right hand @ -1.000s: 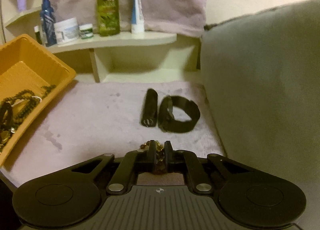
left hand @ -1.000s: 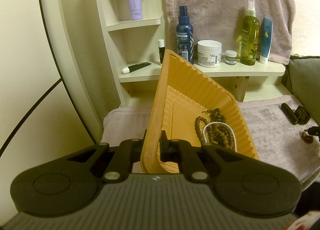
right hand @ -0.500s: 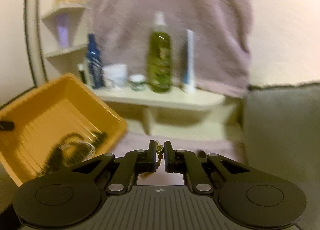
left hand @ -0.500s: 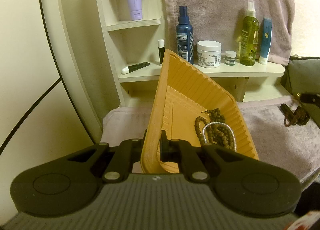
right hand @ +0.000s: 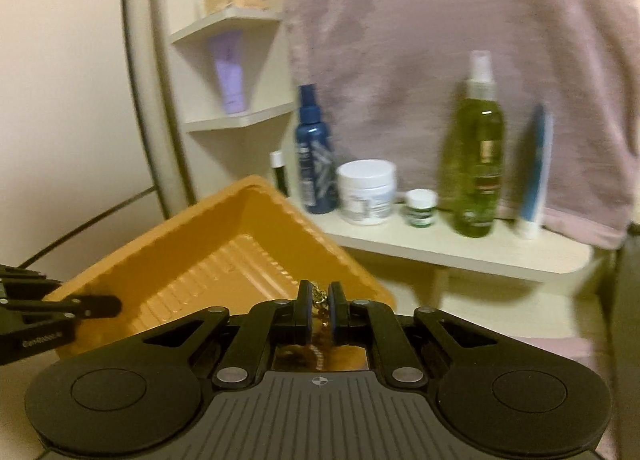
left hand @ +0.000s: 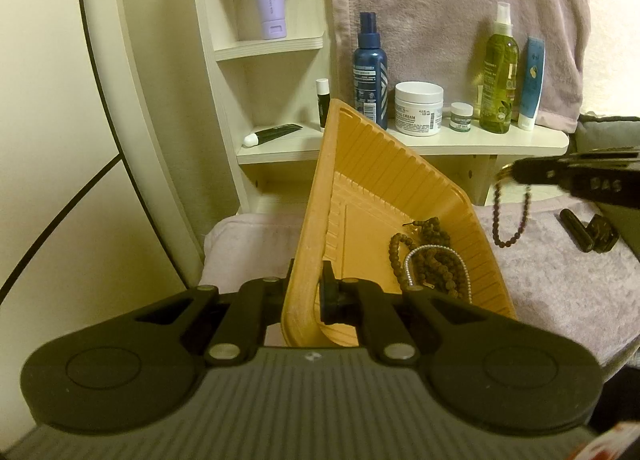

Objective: Organize jewelry
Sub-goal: 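Carry the amber bracelet into tray with right gripper while left holds tray, then grasp the black watch strap on the towel with the right gripper, then carry the black watch into tray with right gripper while left holds tray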

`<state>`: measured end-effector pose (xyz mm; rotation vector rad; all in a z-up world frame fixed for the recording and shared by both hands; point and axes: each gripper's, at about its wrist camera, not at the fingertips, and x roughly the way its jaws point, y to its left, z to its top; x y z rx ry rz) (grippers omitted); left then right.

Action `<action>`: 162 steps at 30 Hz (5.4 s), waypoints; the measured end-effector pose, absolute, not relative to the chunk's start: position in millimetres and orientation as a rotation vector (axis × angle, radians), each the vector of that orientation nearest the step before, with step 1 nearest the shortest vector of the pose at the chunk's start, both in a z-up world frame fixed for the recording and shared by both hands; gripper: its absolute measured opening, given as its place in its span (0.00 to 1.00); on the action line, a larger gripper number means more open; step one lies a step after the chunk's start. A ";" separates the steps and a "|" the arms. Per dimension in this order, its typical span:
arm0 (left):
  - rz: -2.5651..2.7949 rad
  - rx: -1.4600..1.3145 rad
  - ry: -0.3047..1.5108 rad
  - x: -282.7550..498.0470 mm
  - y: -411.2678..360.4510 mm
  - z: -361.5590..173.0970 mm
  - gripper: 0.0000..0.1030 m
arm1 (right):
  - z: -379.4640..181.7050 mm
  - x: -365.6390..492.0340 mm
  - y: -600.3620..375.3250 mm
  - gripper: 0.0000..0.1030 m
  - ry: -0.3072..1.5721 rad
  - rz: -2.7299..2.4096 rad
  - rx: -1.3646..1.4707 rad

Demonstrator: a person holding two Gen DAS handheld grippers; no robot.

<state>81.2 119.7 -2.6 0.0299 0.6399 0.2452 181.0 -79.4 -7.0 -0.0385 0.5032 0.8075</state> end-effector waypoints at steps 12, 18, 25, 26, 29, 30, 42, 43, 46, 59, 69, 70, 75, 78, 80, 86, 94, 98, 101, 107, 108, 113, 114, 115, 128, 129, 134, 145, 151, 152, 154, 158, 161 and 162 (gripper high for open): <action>0.245 0.026 0.640 81.8 120.7 -2.2 0.06 | -27.9 172.5 -55.4 0.08 0.580 0.866 -0.032; 0.245 0.027 0.639 81.5 120.9 -2.1 0.07 | -28.8 173.2 -59.3 0.10 0.596 0.848 -0.017; 0.246 0.027 0.640 82.4 120.5 -0.8 0.07 | -26.4 171.6 -90.7 0.10 0.565 0.760 0.005; 0.246 0.026 0.639 82.4 119.8 -0.4 0.07 | -27.5 171.0 -99.3 0.10 0.558 0.724 0.006; 0.246 0.030 0.637 82.5 117.9 -0.2 0.07 | -34.3 172.8 -127.9 0.10 0.569 0.633 0.026; 0.246 0.030 0.636 82.6 117.7 -0.1 0.07 | -37.4 173.4 -138.9 0.11 0.575 0.602 0.030; 0.244 0.034 0.634 81.6 116.6 0.4 0.07 | -79.3 172.2 -239.1 0.17 0.680 0.312 0.068; 0.245 0.035 0.635 81.8 116.4 0.5 0.07 | -80.0 172.1 -242.0 0.19 0.680 0.302 0.068; 0.245 0.036 0.636 82.3 115.9 1.0 0.07 | -80.6 176.3 -248.7 0.22 0.678 0.288 0.062; 0.248 0.041 0.640 82.6 116.2 -0.2 0.07 | -79.2 225.2 -234.2 0.25 0.670 0.339 -0.070; 0.247 0.040 0.643 84.0 118.8 -2.0 0.07 | -88.4 248.1 -226.7 0.25 0.721 0.335 -0.115; 0.248 0.038 0.643 84.0 119.3 -2.4 0.07 | -89.4 248.9 -226.3 0.25 0.725 0.334 -0.114; 0.248 0.038 0.643 84.1 119.9 -2.7 0.07 | -94.1 251.6 -224.5 0.18 0.744 0.336 -0.119; 0.248 0.038 0.643 84.1 120.0 -2.7 0.07 | -94.1 249.2 -223.4 0.13 0.743 0.340 -0.119; 0.248 0.037 0.643 84.1 120.3 -2.8 0.07 | -93.5 246.9 -223.9 0.12 0.742 0.339 -0.110; 0.249 0.037 0.643 84.1 120.0 -2.7 0.07 | -88.4 235.8 -227.1 0.09 0.733 0.332 -0.077; 0.246 0.035 0.643 83.6 119.9 -2.3 0.07 | -77.6 217.0 -231.0 0.09 0.722 0.355 -0.029; 0.246 0.037 0.640 84.0 118.3 -1.9 0.07 | -75.9 208.5 -234.7 0.09 0.729 0.360 -0.008; 0.246 0.036 0.640 84.1 118.0 -1.9 0.07 | -76.5 204.1 -236.8 0.09 0.734 0.360 -0.002; 0.247 0.036 0.640 84.0 118.0 -1.8 0.07 | -77.5 201.6 -237.7 0.09 0.742 0.361 -0.004; 0.247 0.035 0.641 84.0 117.9 -1.8 0.07 | -76.6 201.5 -237.4 0.09 0.742 0.363 -0.003; 0.247 0.036 0.640 84.0 117.8 -1.8 0.07 | -63.0 198.8 -228.3 0.09 0.714 0.401 -0.006; 0.247 0.036 0.640 84.0 117.9 -1.8 0.07 | -58.8 198.3 -224.8 0.09 0.705 0.414 -0.004; 0.247 0.036 0.641 84.0 117.9 -1.8 0.07 | -54.5 197.7 -220.5 0.09 0.695 0.428 -0.003; 0.244 0.029 0.640 82.8 118.8 -1.8 0.07 | -18.5 193.1 -150.1 0.09 0.620 0.617 -0.014; 0.244 0.029 0.640 82.8 118.8 -1.8 0.07 | -16.9 192.6 -144.8 0.09 0.618 0.631 -0.014; 0.243 0.028 0.641 82.6 119.0 -1.9 0.07 | -9.5 188.3 -115.5 0.09 0.605 0.719 -0.012; 0.243 0.029 0.641 82.6 119.1 -1.8 0.07 | -8.6 176.1 -57.0 0.09 0.628 0.956 0.029; 0.243 0.026 0.641 82.7 119.8 -1.8 0.07 | -15.9 170.0 -39.6 0.09 0.660 1.089 0.030; 0.243 0.026 0.641 82.8 119.8 -1.8 0.07 | -18.2 168.6 -37.4 0.09 0.669 1.118 0.033; 0.243 0.026 0.641 82.8 119.9 -1.8 0.07 | -22.4 165.6 -34.4 0.09 0.685 1.156 0.038; 0.243 0.025 0.641 82.8 120.1 -1.5 0.07 | -31.7 162.2 -30.0 0.09 0.706 1.188 0.026; 0.243 0.025 0.641 82.8 120.1 -1.5 0.07 | -35.8 160.4 -28.0 0.09 0.714 1.214 0.023; 0.243 0.024 0.641 82.7 120.0 -1.5 0.07 | -36.5 159.7 -26.6 0.09 0.716 1.222 0.016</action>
